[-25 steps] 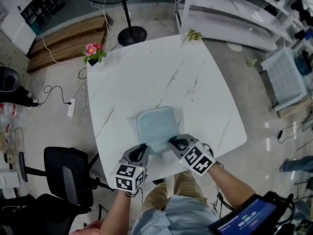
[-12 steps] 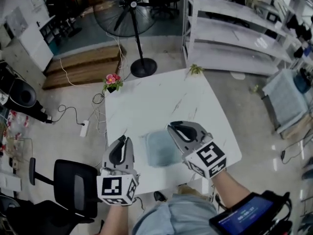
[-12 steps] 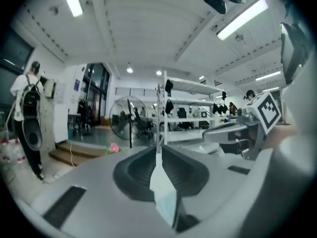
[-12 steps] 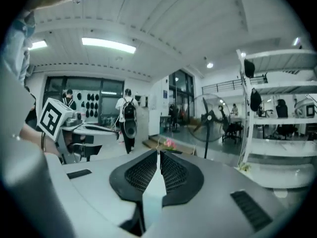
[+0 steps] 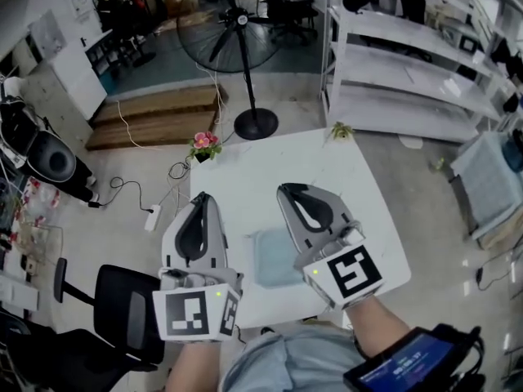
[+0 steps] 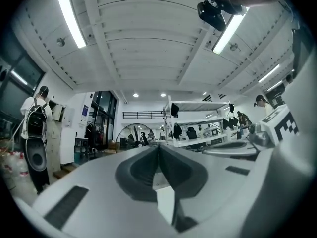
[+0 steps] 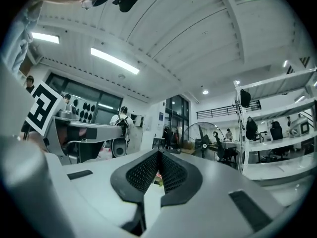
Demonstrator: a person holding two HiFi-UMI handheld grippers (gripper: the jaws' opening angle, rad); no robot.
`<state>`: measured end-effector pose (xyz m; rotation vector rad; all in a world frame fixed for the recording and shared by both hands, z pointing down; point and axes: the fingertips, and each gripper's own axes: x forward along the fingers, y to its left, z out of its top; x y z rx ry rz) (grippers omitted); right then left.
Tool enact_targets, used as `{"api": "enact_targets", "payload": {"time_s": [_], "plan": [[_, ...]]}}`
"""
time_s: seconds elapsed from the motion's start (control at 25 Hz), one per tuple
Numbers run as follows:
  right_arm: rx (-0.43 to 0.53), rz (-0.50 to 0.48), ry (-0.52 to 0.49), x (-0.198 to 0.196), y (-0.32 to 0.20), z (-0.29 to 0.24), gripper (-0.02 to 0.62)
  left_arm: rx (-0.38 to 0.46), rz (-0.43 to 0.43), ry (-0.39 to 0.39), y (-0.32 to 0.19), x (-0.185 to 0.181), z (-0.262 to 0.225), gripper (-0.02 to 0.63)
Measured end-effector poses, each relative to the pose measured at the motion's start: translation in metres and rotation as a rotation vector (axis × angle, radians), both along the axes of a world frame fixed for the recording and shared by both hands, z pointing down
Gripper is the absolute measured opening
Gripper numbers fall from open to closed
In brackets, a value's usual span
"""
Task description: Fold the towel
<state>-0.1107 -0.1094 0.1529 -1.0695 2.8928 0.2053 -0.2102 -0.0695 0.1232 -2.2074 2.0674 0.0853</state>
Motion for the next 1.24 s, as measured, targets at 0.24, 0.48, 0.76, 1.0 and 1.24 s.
{"api": "enact_targets", "payload": {"time_s": [0.24, 0.48, 0.76, 1.0, 1.24], "plan": [[-0.023, -0.008, -0.006, 0.001, -0.004, 0.005, 0.012, -0.01, -0.02, 0.002, -0.002, 0.001, 0.008, 0.011], [0.016, -0.006, -0.005, -0.001, -0.003, -0.001, 0.012, -0.014, -0.023, -0.006, -0.005, 0.003, 0.01, 0.011], [0.019, -0.018, -0.003, -0.002, -0.005, 0.0, 0.012, -0.011, -0.029, -0.006, -0.007, 0.004, 0.012, 0.011], [0.024, -0.025, -0.001, -0.005, -0.006, -0.001, 0.012, -0.008, -0.034, -0.011, -0.008, 0.004, 0.011, 0.011], [0.028, -0.022, -0.002, -0.005, -0.007, -0.003, 0.012, -0.009, -0.034, -0.015, -0.009, 0.004, 0.011, 0.009]]}}
